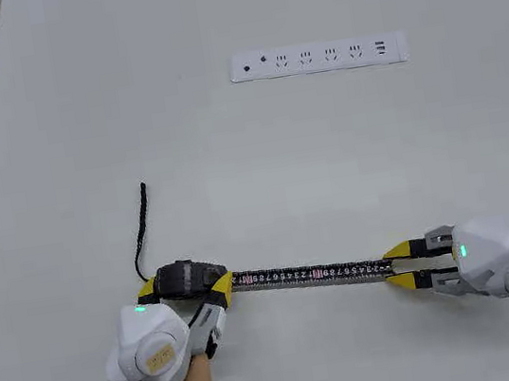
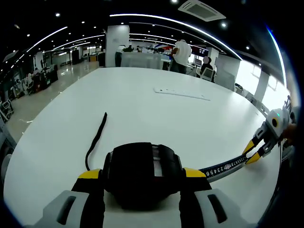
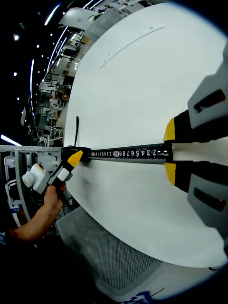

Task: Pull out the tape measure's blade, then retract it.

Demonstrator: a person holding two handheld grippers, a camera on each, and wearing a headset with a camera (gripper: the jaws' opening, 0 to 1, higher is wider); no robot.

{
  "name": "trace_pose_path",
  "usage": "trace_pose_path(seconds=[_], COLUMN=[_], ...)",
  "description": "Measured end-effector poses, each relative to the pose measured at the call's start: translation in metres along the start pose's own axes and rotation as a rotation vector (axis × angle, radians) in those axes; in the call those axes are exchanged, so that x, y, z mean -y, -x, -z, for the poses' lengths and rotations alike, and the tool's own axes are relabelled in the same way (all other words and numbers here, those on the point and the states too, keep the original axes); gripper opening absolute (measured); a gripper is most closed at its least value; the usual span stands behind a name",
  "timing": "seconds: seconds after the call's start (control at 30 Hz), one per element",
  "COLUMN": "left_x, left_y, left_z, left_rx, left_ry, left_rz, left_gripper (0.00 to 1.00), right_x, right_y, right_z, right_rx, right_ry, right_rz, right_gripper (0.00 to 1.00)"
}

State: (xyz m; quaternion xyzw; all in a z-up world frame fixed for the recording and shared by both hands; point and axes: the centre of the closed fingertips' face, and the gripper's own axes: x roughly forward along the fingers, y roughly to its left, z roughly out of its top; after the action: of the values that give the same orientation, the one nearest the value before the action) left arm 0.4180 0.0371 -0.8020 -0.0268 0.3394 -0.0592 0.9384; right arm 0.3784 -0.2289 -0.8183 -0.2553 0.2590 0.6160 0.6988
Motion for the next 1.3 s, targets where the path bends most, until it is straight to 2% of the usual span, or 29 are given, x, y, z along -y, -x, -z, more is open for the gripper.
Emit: trace_pose_path(seconds=[1.3], left_x=[0.000], left_y=[0.000], left_z=[0.001], left_rx=[-0.010], left_ry=[0.010], left_rz=[0.018], left_gripper=[0.60], right_x=[0.002], right_y=[-0.030], right_z=[-0.030], right_rx=[0.042], right_ry=[0.008], right_rz=[-0.025], right_gripper=[0.12])
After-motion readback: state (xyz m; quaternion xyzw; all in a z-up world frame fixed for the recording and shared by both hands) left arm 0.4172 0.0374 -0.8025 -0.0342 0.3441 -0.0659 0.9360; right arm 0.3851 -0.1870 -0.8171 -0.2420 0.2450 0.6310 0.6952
